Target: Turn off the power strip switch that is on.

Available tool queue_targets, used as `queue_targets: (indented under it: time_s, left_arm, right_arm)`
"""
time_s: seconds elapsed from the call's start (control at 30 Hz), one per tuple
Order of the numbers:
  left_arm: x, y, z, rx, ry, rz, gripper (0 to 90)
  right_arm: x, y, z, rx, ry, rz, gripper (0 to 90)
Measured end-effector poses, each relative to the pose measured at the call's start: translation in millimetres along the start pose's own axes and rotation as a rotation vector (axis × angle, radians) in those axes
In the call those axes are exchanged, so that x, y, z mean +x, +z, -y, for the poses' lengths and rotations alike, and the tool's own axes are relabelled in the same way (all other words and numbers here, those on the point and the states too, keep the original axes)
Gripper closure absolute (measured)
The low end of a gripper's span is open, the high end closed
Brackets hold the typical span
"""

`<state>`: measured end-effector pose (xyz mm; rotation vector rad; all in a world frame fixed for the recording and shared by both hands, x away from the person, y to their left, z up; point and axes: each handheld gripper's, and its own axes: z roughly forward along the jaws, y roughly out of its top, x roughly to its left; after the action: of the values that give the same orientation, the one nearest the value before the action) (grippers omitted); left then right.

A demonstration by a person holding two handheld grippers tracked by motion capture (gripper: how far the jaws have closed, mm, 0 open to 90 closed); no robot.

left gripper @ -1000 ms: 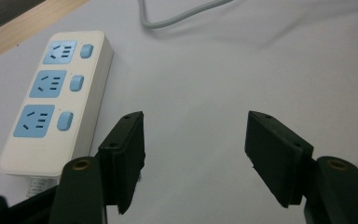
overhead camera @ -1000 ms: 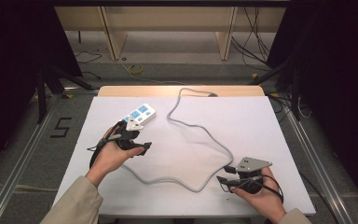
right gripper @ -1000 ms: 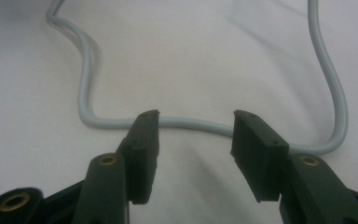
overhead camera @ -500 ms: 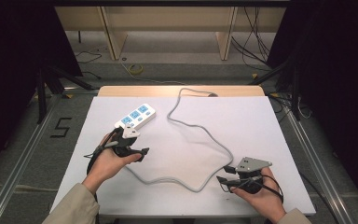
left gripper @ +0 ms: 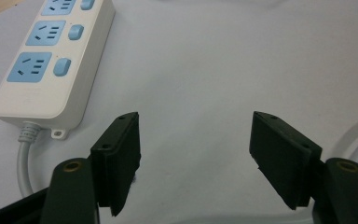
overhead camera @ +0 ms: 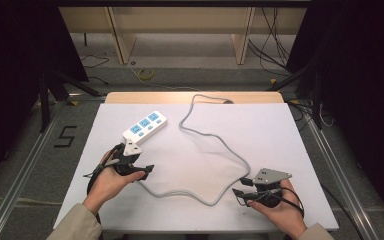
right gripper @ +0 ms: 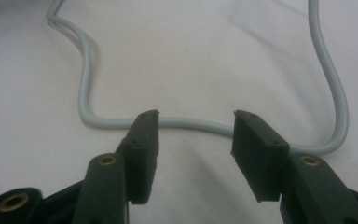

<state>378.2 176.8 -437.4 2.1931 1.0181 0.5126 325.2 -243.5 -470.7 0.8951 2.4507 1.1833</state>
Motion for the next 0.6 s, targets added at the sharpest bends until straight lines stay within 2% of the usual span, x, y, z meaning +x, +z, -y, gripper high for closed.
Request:
queue_targets:
  time_s: [0.13,0.23,0.37,0.47,0.6]
  left_arm:
    - [0.8,-1.6,10.3,-0.036,-0.007,0.004,31.5]
    - [2.0,-2.0,17.9,-0.030,-0.006,0.003,30.5]
    - [2.7,-3.0,27.2,-0.046,-0.011,-0.016,30.6]
    - [0.6,-2.5,33.9,-0.062,-0.031,-0.019,30.6]
    - [-1.1,-1.3,39.4,-0.052,-0.031,-0.018,30.5]
  right_arm:
    - [-0.1,0.1,0.0,-0.002,0.001,0.000,51.2]
    - [0.1,0.2,0.1,0.000,0.000,-0.002,51.2]
    - [0.1,0.4,0.1,0.000,0.000,-0.002,51.2]
    - [-0.1,0.3,0.0,0.001,0.000,-0.002,51.2]
    - [-0.3,0.4,0.2,0.002,-0.001,-0.002,51.2]
